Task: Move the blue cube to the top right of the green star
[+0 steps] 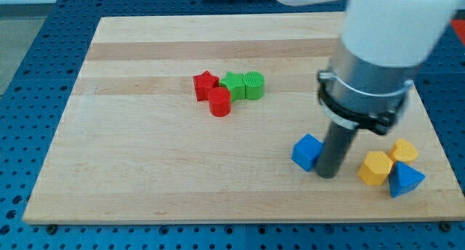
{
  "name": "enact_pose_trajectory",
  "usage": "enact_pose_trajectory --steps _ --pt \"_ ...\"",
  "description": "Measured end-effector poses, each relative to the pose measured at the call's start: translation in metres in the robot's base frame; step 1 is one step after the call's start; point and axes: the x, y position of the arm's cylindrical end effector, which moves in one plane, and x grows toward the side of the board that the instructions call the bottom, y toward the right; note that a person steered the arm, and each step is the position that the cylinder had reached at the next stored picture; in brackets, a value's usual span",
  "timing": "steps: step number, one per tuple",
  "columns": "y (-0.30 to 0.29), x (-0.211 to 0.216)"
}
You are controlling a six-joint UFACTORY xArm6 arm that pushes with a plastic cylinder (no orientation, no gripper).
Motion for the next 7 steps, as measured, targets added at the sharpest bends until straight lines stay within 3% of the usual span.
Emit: enact_pose_trajectory --steps 4,7 --pt "-0.094 -0.058" --pt "-0.014 -0.128"
